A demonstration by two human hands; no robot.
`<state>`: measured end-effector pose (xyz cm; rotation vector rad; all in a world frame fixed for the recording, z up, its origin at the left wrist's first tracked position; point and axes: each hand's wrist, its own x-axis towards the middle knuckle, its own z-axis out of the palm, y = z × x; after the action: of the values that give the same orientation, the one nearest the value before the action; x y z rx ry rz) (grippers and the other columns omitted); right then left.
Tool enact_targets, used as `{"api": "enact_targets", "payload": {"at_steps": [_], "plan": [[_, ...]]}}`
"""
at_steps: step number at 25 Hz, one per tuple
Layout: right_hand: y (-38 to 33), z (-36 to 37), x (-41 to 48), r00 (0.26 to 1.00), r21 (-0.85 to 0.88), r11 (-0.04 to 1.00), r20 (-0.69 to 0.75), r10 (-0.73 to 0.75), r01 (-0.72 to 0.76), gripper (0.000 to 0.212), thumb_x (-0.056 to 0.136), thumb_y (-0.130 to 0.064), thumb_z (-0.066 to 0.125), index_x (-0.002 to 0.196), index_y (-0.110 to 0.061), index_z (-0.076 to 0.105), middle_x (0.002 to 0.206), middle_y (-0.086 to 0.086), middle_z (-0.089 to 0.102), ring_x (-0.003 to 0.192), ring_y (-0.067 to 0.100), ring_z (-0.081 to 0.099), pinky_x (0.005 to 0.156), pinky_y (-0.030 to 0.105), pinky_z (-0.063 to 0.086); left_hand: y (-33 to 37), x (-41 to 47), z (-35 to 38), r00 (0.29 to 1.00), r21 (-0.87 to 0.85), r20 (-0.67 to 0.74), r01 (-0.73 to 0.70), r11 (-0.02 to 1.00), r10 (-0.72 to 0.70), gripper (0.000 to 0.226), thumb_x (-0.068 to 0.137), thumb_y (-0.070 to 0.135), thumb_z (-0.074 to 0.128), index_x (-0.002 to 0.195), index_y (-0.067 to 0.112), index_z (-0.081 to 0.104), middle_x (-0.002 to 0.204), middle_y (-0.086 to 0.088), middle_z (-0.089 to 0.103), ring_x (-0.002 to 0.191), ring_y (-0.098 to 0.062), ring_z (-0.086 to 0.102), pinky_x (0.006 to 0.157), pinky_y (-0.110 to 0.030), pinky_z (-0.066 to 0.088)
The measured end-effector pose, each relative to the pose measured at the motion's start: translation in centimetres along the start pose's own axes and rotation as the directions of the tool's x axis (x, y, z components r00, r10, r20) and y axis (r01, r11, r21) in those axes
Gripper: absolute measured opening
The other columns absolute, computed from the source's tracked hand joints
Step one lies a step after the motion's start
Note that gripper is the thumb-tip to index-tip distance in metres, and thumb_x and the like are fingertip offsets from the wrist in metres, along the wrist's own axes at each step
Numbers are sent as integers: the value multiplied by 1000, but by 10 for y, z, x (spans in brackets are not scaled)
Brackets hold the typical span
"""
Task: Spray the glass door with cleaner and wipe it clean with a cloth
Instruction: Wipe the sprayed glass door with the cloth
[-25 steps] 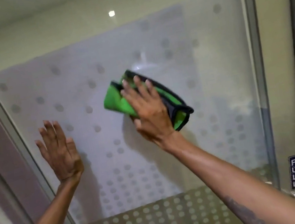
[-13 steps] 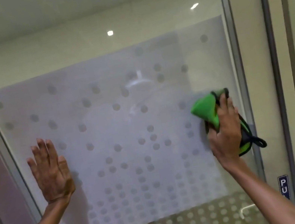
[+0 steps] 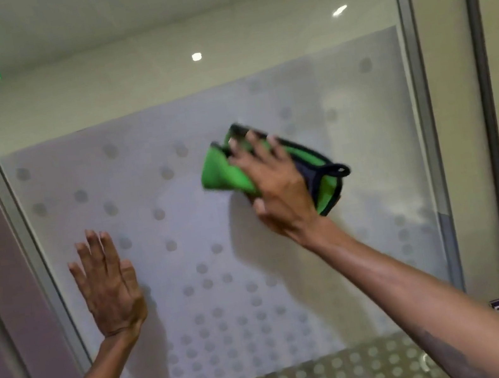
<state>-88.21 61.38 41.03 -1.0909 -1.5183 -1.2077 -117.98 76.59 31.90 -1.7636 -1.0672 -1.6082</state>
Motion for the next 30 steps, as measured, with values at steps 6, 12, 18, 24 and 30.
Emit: {"api": "enact_targets", "payload": {"at_steps": [6, 12, 18, 24, 30], "plan": [[34, -26, -141, 932, -170, 941, 271, -240, 292, 58, 82, 5, 51, 136, -10, 63, 154, 3, 51, 149, 29, 41, 121, 58, 32, -6, 0, 0, 1000, -16, 4, -5, 1000, 5, 59, 107, 27, 26, 162, 11, 11, 170, -5, 11, 159, -22, 2, 128, -45, -1], [106, -71, -69, 791, 19, 804, -173, 588, -594, 72, 86, -8, 55, 156, -7, 36, 159, 20, 41, 147, 40, 38, 122, 59, 28, -2, 1, -3, 1000, 3, -3, -1, 1000, 1, 57, 106, 25, 25, 159, 3, 22, 168, -13, 17, 157, -29, 10, 128, -49, 3], [37, -24, 81, 863, 131, 878, -166, 477, -460, 67, 82, -5, 56, 148, -9, 50, 159, 17, 42, 150, 37, 32, 124, 49, 23, -1, 0, -2, 1000, -2, -18, -1, 1000, 1, 57, 105, 24, 28, 157, 2, 26, 166, -16, 22, 155, -36, 16, 128, -47, 1], [-108, 57, -18, 974, 70, 986, 160, -164, 154, 58, 73, -1, 59, 130, -5, 67, 152, 8, 54, 147, 36, 41, 119, 57, 34, -3, 1, -3, 1000, -2, -12, -5, 1000, 5, 57, 105, 26, 28, 159, 6, 25, 168, -10, 17, 157, -28, 12, 128, -47, 3], [-28, 16, -91, 987, -149, 977, 76, -142, 152, 55, 85, 1, 49, 138, -10, 60, 151, 6, 52, 145, 31, 46, 119, 60, 33, -6, 1, -2, 1000, -7, 11, 7, 1000, -7, 57, 107, 28, 24, 160, 9, 21, 169, -7, 14, 159, -22, 4, 129, -47, 3]]}}
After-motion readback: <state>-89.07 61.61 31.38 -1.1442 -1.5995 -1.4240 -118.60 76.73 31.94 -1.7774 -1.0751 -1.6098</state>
